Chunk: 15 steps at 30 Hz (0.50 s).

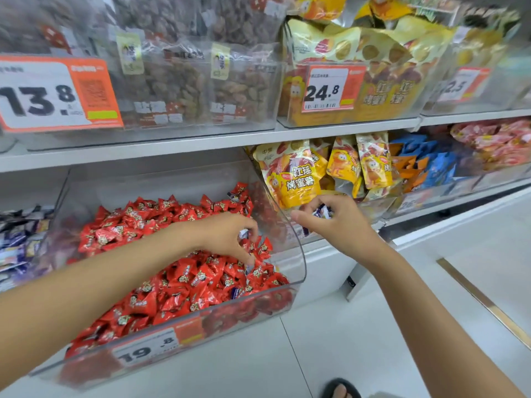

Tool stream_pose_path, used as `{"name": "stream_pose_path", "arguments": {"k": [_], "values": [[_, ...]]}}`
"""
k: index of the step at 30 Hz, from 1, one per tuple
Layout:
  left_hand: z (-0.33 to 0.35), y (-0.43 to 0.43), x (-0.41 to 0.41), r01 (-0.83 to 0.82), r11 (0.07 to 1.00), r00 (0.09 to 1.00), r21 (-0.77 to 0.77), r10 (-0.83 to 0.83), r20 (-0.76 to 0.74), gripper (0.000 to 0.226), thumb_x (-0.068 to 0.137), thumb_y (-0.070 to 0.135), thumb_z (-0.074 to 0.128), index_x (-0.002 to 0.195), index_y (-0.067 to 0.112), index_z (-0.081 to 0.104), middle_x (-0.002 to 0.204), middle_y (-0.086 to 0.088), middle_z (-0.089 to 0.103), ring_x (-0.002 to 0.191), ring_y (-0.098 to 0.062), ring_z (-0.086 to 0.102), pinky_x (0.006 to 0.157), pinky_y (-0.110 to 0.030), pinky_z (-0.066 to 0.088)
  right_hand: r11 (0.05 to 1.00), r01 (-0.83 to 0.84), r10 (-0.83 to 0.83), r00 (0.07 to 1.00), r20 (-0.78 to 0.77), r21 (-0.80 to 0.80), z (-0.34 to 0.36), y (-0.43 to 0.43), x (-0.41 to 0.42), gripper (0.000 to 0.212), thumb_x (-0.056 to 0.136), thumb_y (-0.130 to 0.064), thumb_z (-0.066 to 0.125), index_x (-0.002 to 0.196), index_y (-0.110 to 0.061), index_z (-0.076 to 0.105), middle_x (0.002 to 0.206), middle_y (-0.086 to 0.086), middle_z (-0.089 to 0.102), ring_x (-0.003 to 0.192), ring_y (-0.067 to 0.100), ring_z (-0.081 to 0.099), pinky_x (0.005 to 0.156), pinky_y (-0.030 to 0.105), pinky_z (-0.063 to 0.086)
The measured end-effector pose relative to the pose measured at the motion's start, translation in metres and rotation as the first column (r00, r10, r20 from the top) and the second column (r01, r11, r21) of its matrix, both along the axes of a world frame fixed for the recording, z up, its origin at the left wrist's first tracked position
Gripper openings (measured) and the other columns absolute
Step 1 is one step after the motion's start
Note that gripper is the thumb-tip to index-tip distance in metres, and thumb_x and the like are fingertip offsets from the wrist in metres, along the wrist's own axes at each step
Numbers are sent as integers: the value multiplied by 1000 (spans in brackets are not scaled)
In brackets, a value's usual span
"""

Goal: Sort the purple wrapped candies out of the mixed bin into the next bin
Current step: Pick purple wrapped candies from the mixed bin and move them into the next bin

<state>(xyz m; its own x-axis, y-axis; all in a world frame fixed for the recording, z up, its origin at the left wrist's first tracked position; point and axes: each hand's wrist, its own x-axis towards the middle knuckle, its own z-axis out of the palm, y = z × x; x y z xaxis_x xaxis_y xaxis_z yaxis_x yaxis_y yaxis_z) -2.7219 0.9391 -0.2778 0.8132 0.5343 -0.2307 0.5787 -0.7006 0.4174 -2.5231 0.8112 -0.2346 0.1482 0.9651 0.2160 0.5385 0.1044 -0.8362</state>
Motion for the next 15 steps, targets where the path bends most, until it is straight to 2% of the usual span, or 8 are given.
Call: {"name": "stream_pose_path", "arguments": {"k": [2,3,5,7,9,11,12,15], "values": [[-11,3,13,84,992,972,92,-61,-226,65,69,46,83,124,28,54,106,9,61,94,-17,56,68,-26,40,1000,-11,11,999,-31,-4,-4,-1,6,33,81,-30,76,64,-6,62,67,8,68,62,8,56,60,11,40],[-16,5,17,108,987,956,123,-69,-284,72,68,46,83,129,27,51,115,6,60,99,-19,56,72,-27,41,1000,-17,17,999,-42,-12,-6,0,8,32,82,-30,76,63,-8,62,66,6,68,61,5,55,60,10,39],[-26,9,25,145,974,937,176,-78,-341,64,69,45,81,123,24,55,114,2,61,93,-19,54,70,-30,41,1000,-14,13,997,-70,-16,-9,5,11,32,82,-30,75,61,-11,62,66,5,69,63,9,57,60,11,40],[-33,14,31,174,964,934,200,-98,-342,42,74,45,76,106,21,62,106,0,63,87,-20,55,65,-30,41,1000,-12,10,995,-101,-16,-11,9,13,32,82,-32,75,63,-9,63,68,5,69,68,16,59,64,17,42],[-38,19,31,154,973,955,172,-102,-279,29,80,45,72,91,19,67,95,-1,65,82,-20,58,63,-29,41,999,-37,32,994,-109,-37,-13,11,14,34,82,-32,75,65,-4,64,68,4,68,61,6,55,63,13,40],[-39,24,26,86,992,987,88,-74,-140,29,86,43,69,81,14,69,80,-1,66,68,-12,56,61,-27,39,997,-59,52,992,-111,-58,-14,10,18,35,82,-31,75,66,-2,63,61,-5,65,58,-3,51,61,8,37],[-36,24,23,46,998,998,37,-45,-46,30,88,40,68,76,12,69,71,1,64,60,-7,52,58,-26,37,996,-64,57,992,-109,-63,-15,9,21,36,83,-30,75,66,-1,62,59,-9,63,58,-4,50,61,8,37],[-24,21,13,-94,992,982,-81,106,156,31,90,32,66,71,8,68,56,6,54,49,-5,45,51,-18,32,996,-56,49,993,-106,-65,-16,7,27,38,82,-34,74,69,-1,63,61,-10,64,63,0,52,62,9,37]]}}
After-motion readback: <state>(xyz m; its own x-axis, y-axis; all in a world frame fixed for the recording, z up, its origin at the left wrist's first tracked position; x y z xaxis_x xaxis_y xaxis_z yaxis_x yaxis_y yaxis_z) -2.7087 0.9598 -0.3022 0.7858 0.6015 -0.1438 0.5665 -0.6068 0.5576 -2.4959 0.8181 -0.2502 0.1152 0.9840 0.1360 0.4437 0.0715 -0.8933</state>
